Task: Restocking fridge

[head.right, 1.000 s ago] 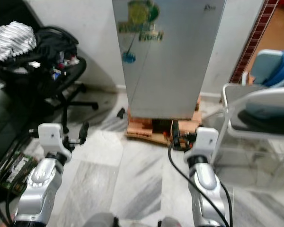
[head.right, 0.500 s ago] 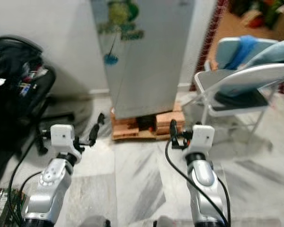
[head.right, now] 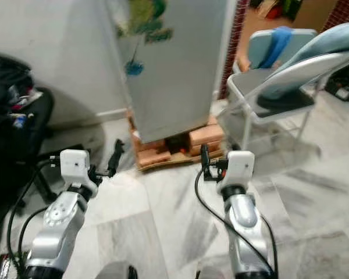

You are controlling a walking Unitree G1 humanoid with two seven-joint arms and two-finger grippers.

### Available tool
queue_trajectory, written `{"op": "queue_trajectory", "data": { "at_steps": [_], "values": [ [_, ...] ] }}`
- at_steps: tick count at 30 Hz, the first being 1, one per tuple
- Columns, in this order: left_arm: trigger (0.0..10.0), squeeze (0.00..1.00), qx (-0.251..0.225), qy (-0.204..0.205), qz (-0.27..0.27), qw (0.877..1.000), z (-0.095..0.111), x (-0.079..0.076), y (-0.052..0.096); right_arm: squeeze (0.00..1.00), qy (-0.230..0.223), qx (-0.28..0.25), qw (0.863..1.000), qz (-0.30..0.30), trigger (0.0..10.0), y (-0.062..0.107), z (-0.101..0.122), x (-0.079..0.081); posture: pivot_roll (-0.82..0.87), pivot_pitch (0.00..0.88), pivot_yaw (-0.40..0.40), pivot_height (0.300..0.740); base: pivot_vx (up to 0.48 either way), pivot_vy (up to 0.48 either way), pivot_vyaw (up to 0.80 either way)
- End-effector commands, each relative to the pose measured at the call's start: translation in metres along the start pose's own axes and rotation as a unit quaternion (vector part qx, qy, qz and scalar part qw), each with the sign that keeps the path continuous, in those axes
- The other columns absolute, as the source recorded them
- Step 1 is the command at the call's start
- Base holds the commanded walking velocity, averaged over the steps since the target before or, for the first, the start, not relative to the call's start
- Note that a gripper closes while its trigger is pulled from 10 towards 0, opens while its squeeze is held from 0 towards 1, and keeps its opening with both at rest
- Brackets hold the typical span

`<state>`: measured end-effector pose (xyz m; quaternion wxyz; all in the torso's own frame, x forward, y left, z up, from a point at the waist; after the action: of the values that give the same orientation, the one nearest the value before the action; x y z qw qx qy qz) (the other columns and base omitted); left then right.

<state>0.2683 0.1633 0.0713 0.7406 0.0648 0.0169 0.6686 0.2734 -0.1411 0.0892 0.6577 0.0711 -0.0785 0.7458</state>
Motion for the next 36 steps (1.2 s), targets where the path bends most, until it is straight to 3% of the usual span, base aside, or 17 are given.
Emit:
{"op": "queue_trajectory", "data": {
  "at_steps": [1, 8, 11, 18, 30, 36],
  "values": [
    [10.0, 0.0, -0.009, 0.005, -0.015, 1.0, 0.004, -0.011, -0.002, 0.0, 0.007, 0.001, 1.0, -0.02, 10.0, 0.004, 0.001, -0.015, 0.03, 0.094, 0.046, 0.74, 0.255, 0.409, -0.8],
    [10.0, 0.0, -0.004, -0.003, -0.033, 0.999, -0.001, -0.018, 0.001, 0.0, 0.01, 0.004, 1.0, -0.02, 10.0, 0.003, -0.002, -0.015, 0.04, 0.086, 0.039, 0.74, 0.334, 0.341, -0.34],
    [10.0, 0.0, 0.009, 0.009, -0.028, 1.0, -0.005, -0.016, -0.001, 0.0, 0.005, 0.005, 1.0, 0.003, 10.0, -0.001, -0.001, -0.006, 0.04, 0.091, 0.035, 0.74, 0.358, 0.317, -0.33],
    [10.0, 0.0, -0.005, -0.004, -0.038, 0.999, -0.001, -0.02, -0.003, 0.0, 0.007, 0.001, 1.0, 0.002, 10.0, 0.0, 0.002, -0.008, 0.03, 0.085, 0.032, 0.74, 0.343, 0.335, -0.8],
    [10.0, 0.0, 0.003, 0.02, -0.026, 0.999, -0.006, -0.016, -0.002, 0.0, 0.007, 0.001, 1.0, 0.005, 10.0, 0.0, 0.001, -0.007, 0.04, 0.081, 0.032, 0.74, 0.317, 0.359, -0.8],
    [10.0, 0.0, 0.013, 0.024, -0.016, 0.999, -0.009, -0.015, -0.002, 0.0, 0.008, 0.001, 1.0, 0.007, 10.0, -0.001, 0.0, -0.007, 0.04, 0.078, 0.03, 0.74, 0.0, 0.44, -0.8]
  ]
}}
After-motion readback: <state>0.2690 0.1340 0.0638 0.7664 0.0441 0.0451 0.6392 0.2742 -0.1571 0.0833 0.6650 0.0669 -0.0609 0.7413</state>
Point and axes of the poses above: a point about 5 cm out from each wrist's last joint towards the gripper, its own y axis pointing back from the gripper into the wrist, its own z axis along the axis of the wrist's last joint, x = y × z, the point moved 1 cm from there along -y, pointing out of the wrist towards the gripper, and after that the axes turned 7 degrees about -y, right-handed, at the moved point
